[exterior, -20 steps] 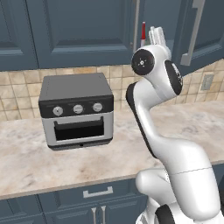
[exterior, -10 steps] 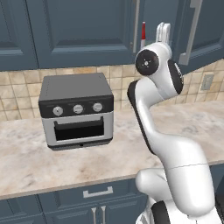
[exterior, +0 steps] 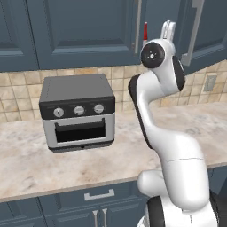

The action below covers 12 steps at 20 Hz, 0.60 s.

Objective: Move the mustard and ketchup from the cabinet to the dining counter.

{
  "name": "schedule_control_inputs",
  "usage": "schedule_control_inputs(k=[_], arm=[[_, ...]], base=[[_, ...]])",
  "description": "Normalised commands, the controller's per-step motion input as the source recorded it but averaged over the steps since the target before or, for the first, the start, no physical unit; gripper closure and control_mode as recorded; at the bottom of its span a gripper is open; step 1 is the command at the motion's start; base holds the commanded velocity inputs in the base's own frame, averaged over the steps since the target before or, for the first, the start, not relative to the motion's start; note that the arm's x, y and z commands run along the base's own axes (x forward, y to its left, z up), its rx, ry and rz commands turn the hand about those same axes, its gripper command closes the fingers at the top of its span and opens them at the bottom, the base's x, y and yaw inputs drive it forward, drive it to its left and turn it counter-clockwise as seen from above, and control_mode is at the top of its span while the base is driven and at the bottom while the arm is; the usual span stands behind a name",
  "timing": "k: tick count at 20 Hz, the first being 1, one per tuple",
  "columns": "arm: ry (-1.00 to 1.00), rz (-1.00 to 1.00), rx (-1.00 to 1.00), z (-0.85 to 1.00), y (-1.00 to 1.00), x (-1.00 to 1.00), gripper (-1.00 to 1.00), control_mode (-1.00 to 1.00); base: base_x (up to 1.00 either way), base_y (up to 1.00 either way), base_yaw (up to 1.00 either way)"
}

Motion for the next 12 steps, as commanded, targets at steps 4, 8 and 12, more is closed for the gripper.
schedule_control_inputs(k=[4,8,12], arm=[[0.0,-0.04,0.11,-0.09,0.0,0.43,-1.0,-1.0],[0.0,-0.07,0.08,0.0,-0.1,0.04,-1.0,-1.0],[0.0,-0.14,0.09,0.0,-0.27,-0.49,-1.0,-1.0]], base=[[0.0,0.0,0.0],[0.0,0.0,0.0],[0.0,0.0,0.0]])
